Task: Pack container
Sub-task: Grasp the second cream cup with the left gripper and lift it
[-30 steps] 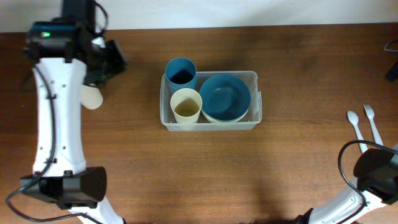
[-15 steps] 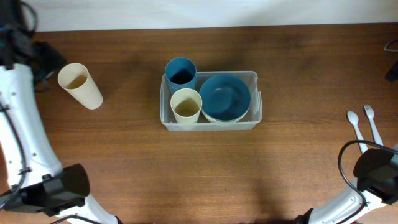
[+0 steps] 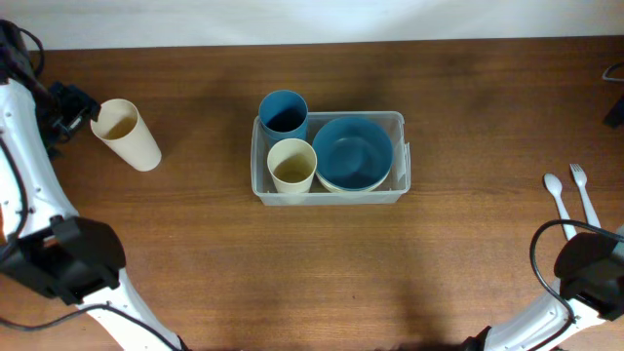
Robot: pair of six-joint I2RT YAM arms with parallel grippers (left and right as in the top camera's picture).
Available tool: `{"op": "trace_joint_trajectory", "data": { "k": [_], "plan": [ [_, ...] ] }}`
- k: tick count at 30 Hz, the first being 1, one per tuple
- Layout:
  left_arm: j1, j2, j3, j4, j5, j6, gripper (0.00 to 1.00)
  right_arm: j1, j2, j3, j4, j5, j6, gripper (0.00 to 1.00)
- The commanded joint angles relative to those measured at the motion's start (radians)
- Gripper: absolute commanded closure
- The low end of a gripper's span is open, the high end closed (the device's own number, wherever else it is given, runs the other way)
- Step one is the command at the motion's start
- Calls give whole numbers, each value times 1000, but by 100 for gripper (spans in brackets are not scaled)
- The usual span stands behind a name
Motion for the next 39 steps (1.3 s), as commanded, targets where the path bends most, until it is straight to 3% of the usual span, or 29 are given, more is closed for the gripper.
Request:
{"op": "trace_joint_trajectory", "data": {
  "k": [1, 9, 28, 30, 32, 37, 39],
  "plan": [
    [1, 52, 13, 25, 36, 52, 18, 0, 3, -4, 0, 15, 0, 1],
    [1, 90, 13, 104, 33, 53, 18, 0, 3, -4, 0, 15, 0, 1],
    [1, 208, 13, 121, 15, 70, 18, 0, 3, -4, 0, 15, 0, 1],
    [1, 208, 13, 129, 15, 72, 24, 0, 3, -4, 0, 15, 0, 1],
    [1, 208, 13, 128, 15, 72, 38, 0, 3, -4, 0, 14, 0, 1],
    [1, 208, 13, 117, 16, 72, 77, 0, 3, -4, 0, 15, 0, 1],
    [1, 208, 13, 111, 16, 72, 98, 0, 3, -4, 0, 14, 0, 1]
  ]
}}
